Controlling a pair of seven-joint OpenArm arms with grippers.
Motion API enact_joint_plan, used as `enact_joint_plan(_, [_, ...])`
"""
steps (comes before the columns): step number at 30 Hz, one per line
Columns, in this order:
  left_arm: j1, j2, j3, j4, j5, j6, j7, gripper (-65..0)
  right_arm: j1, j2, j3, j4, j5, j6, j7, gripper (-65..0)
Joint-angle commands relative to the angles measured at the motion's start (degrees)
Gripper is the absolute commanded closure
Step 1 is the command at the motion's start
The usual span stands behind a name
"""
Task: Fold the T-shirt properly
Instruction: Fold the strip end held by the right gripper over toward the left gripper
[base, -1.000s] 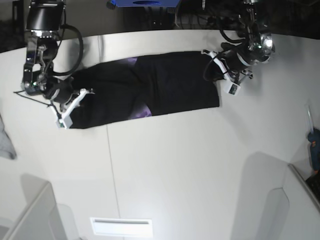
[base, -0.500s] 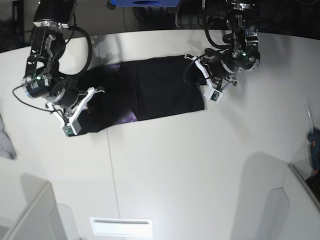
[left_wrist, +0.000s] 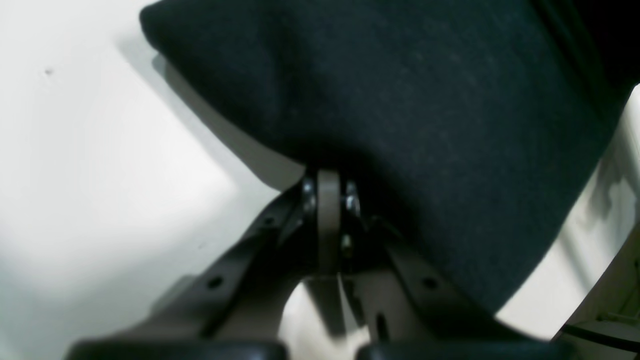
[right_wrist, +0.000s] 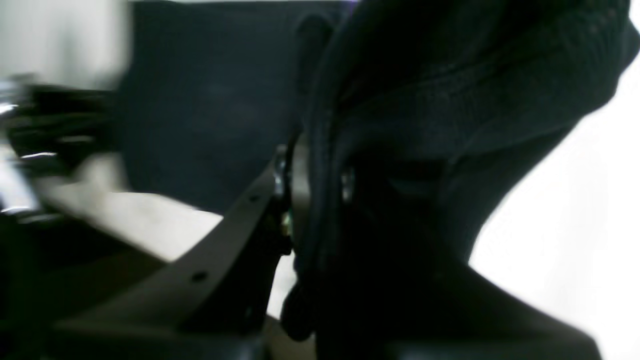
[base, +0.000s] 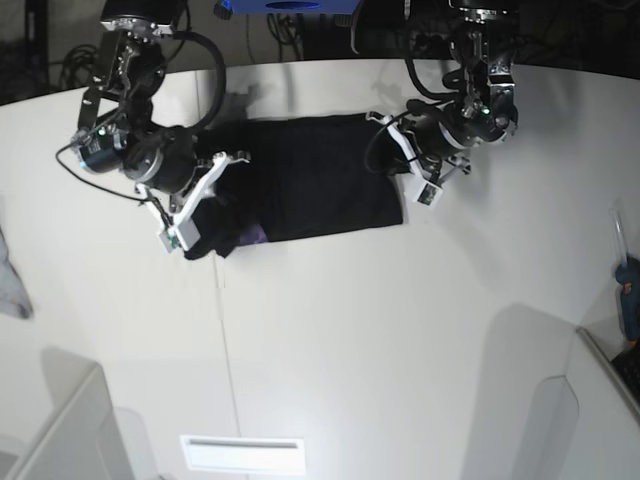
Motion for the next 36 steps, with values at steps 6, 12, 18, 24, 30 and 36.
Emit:
enact_joint_plan(6, [-0.1, -0.1, 0.0, 0.8, -0.9, -0.3, -1.0, 0.0, 0.2, 0.0, 0.0, 1.2, 10.0, -2.3, 1.0, 0.0])
enact_joint_plan(12, [-0.1, -0.1, 0.1, 0.8, -0.9, -0.3, -1.0, 0.0, 0.2, -3.3, -0.1, 1.2, 10.2, -4.8, 0.8, 0.0])
enact_joint_plan(18, [0.0, -0.1, 0.1, 0.8, -0.8, -0.3, -1.0, 0.0, 0.0, -4.0, -5.0, 1.1, 15.3, -8.1, 2.3, 0.0])
enact_joint_plan(24, [0.0, -0.3, 0.1, 0.8, -0.8, -0.3, -1.0, 0.0, 0.0, -3.5, -9.2, 0.8, 15.3, -10.3, 5.2, 0.0])
enact_joint_plan(30, [0.0, -0.4, 0.0, 0.9, -0.9, -0.3, -1.0, 0.0, 0.0, -4.0, -9.6, 0.7, 12.3, -10.3, 5.3, 0.0])
enact_joint_plan(36, [0.1, -0.4, -0.2, 0.9, -1.2, -0.3, -1.0, 0.0, 0.7, -4.0, -10.4, 0.1, 11.9, -10.3, 7.8, 0.0])
